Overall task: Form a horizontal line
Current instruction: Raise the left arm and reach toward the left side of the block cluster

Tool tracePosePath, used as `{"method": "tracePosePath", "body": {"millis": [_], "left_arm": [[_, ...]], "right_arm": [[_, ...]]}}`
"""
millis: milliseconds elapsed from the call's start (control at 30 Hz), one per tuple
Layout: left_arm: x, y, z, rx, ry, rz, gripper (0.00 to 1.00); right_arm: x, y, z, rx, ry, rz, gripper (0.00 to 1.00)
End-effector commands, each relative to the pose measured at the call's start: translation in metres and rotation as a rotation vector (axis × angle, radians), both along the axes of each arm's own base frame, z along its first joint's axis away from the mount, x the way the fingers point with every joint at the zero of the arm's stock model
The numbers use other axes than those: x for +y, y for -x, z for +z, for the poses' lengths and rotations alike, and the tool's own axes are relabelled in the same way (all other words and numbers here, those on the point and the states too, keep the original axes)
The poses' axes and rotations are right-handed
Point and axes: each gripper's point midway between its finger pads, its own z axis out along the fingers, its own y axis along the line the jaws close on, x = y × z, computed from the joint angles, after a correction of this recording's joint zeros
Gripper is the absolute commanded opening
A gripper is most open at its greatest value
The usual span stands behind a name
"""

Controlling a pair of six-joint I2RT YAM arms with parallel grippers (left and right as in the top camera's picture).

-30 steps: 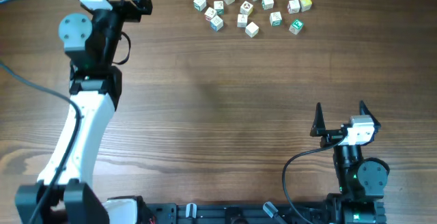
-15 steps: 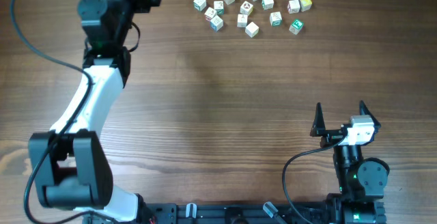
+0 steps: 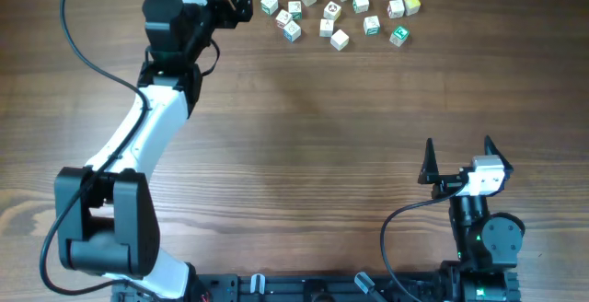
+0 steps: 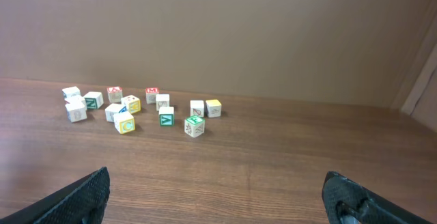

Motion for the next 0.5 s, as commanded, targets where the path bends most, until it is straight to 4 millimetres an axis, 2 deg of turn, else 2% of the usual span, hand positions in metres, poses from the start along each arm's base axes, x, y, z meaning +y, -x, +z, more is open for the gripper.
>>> {"method": "tracePosePath", "body": {"millis": [0,200,467], "left_arm": [[-0.026,0.001,0.016,-0.033,0.023,-0.066,1.0],[-0.056,-0.014,0.025,-0.055,0.027,-0.115,1.0],[-0.084,-0.057,0.005,0.003,0.023,-0.144,1.0]], "right_arm": [[0.003,0.0,0.002,-0.009,-0.005,0.014,1.0],[0.003,0.0,0.002,-0.009,-0.006,0.014,1.0],[0.003,0.0,0.002,-0.009,-0.005,0.014,1.0]]}}
